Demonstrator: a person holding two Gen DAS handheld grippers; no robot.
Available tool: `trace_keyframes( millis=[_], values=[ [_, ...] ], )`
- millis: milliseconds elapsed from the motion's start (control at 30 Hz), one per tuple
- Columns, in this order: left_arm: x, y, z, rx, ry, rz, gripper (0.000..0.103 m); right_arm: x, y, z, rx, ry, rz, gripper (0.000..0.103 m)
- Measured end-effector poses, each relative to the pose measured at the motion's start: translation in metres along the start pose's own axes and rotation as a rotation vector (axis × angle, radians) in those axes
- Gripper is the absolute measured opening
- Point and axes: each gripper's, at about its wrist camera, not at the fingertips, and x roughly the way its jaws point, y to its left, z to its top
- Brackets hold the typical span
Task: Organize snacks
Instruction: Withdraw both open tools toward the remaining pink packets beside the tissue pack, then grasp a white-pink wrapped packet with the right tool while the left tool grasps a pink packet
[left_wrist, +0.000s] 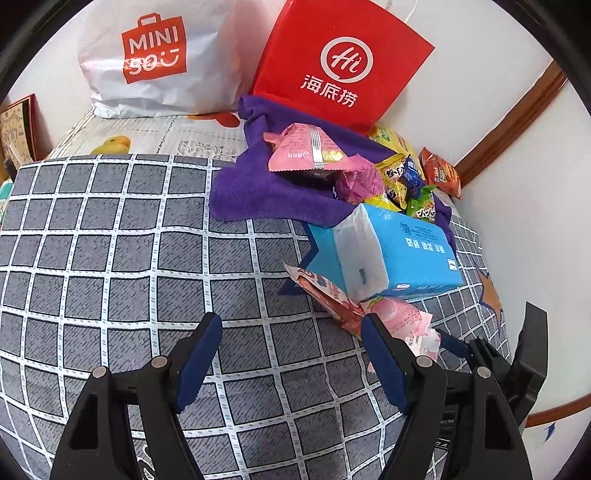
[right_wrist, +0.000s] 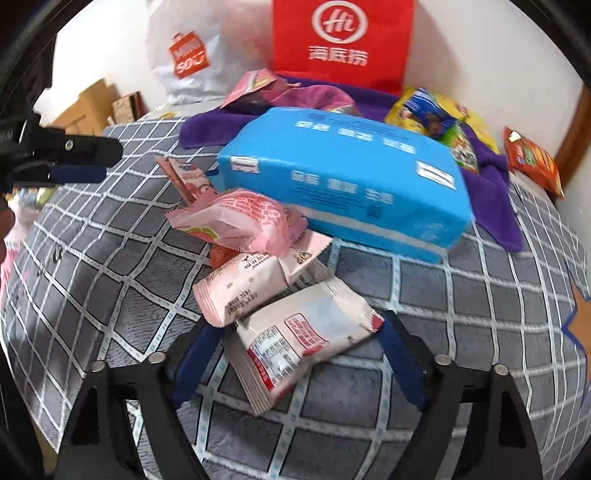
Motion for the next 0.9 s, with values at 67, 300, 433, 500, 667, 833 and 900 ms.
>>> trace_keyframes(
  millis=[67,300,433,500,667,833,900],
  values=[
    [0.001,0.000,0.000,0.000,-0.001,-0.001,0.076,0.004,0.000,0.002,-0.015,-0.002,0.017,0.090],
    [0.021,-0.004,-0.003,-0.022,0.029,-0.016,0.074,-0.003,-0.012,-0.003,0.041,-0.061,0.088,0.067],
    [0.035,-0.012,-0.002,-0.043,0.038,-0.048,0.074,-0.011,-0.025,-0.010,0.079,-0.074,0.106,0.062],
    [0.041,-0.018,0.000,-0.049,0.036,-0.058,0.074,-0.016,-0.031,-0.013,0.083,-0.086,0.090,0.061],
    [0.061,-0.033,0.004,-0.063,0.063,-0.065,0.062,-0.027,-0.054,-0.024,0.137,-0.087,0.102,0.046],
    [0.073,-0.032,0.003,-0.136,0.085,-0.126,0.040,-0.030,-0.070,-0.033,0.188,-0.091,0.112,0.043],
    [0.071,-0.031,0.001,-0.149,0.085,-0.138,0.027,-0.032,-0.075,-0.035,0.207,-0.094,0.120,0.041]
  ],
)
